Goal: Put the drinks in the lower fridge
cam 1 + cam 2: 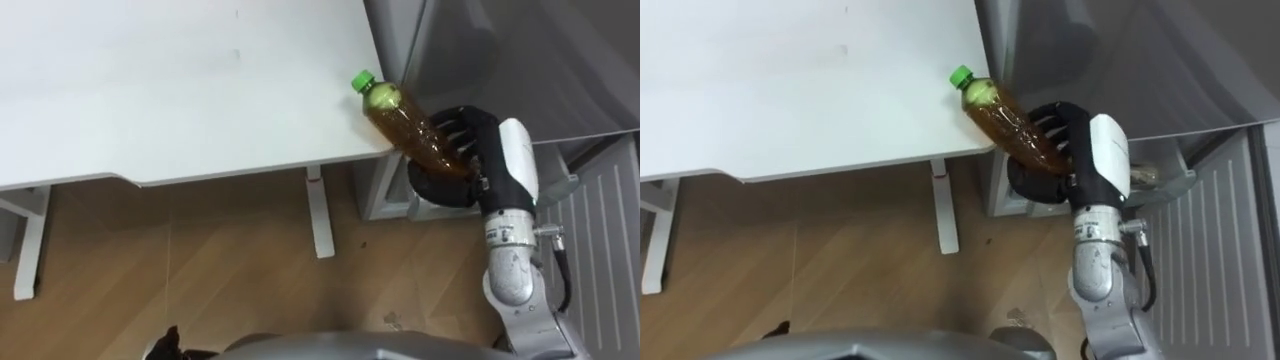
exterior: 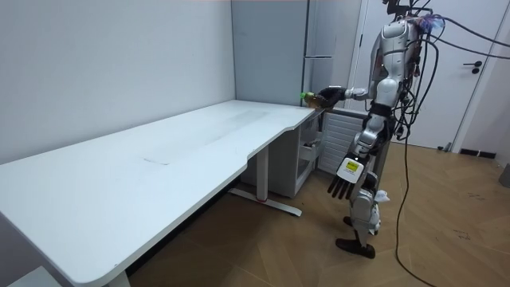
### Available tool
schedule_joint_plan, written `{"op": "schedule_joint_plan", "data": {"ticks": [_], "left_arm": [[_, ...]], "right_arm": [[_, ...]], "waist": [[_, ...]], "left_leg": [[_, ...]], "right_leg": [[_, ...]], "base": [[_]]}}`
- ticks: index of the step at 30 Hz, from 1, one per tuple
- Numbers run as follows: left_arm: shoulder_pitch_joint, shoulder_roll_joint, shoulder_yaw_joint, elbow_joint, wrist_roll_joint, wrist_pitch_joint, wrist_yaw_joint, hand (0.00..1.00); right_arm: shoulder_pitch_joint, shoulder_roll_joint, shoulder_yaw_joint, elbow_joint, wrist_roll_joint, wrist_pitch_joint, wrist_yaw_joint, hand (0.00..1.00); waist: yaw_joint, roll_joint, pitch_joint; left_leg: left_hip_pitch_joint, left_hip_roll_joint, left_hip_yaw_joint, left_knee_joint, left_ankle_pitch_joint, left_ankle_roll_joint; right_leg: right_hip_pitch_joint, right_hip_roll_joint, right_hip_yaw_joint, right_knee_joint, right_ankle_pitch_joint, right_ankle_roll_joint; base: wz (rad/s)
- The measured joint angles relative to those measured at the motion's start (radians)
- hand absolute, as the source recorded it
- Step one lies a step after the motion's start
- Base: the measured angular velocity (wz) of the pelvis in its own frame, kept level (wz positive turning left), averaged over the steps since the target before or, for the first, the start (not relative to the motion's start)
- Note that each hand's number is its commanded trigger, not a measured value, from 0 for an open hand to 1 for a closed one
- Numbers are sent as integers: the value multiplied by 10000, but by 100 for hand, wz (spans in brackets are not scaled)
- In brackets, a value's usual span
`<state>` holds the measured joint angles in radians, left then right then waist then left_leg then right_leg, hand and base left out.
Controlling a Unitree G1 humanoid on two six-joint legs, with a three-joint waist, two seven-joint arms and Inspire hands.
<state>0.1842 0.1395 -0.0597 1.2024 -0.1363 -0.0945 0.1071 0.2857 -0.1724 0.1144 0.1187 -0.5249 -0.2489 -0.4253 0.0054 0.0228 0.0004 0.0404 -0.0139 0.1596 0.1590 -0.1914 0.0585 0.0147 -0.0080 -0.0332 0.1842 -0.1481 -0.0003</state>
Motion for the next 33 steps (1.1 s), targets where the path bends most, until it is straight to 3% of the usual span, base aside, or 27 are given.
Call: {"op": "schedule_joint_plan", "data": {"ticks": [9, 17, 23, 26, 29, 31, 32, 33], "left_arm": [[40, 0, -3, 27, -68, 10, 210, 0], [104, 5, 110, -222, 6, 20, 429, 0], [176, 23, 819, -456, 209, 12, 1139, 0], [221, 50, 972, -454, 206, -8, 1496, 0], [303, 115, 987, -414, 206, -25, 1664, 0], [479, 138, 988, -411, 207, -25, 1660, 0], [488, 145, 988, -411, 207, -25, 1656, 0], [509, 175, 988, -412, 207, -26, 1650, 0]], "right_arm": [[1, 79, 189, 849, 28, -857, -1375, 100], [4, 84, 189, 2154, 111, -1703, -2429, 100], [10, 82, 188, 3290, 111, -2194, -3097, 100], [151, 82, 182, 3804, 109, -2164, -3441, 100], [404, 86, -420, 4151, 265, -1906, -3814, 100], [451, 163, -1315, 4270, 1501, -1255, -4350, 100], [441, 171, -1615, 4269, 1919, -1140, -4533, 100], [372, 173, -2276, 4271, 2653, -943, -4968, 100]], "waist": [[-13, -125, 57], [-53, -270, 3], [-282, -297, -8], [-428, -304, -11], [-698, -316, -8], [-824, -311, -10], [-828, -315, -9], [-828, -281, -56]], "left_leg": [[28, -26, -116, 28, -1, 2], [66, -107, -344, 26, 8, 33], [154, -175, -558, 15, 25, 70], [255, -177, -557, 11, 9, 93], [233, -178, -548, 28, 9, 95], [221, -178, -482, 11, 2, 102], [208, -176, -467, 8, -1, 102], [208, -167, -416, 7, -2, 102]], "right_leg": [[72, -23, -46, -22, -11, 18], [231, -107, -298, -182, -42, 70], [543, -177, -540, -342, -30, 100], [589, -176, -492, -342, -29, 102], [541, -177, -471, -331, -16, 123], [503, -142, -274, -324, -14, 127], [487, -129, -224, -326, -12, 130], [414, -123, -191, -318, -12, 130]], "base": [[1], [11], [13], [-1], [-8], [-16], [-18], [-17]]}}
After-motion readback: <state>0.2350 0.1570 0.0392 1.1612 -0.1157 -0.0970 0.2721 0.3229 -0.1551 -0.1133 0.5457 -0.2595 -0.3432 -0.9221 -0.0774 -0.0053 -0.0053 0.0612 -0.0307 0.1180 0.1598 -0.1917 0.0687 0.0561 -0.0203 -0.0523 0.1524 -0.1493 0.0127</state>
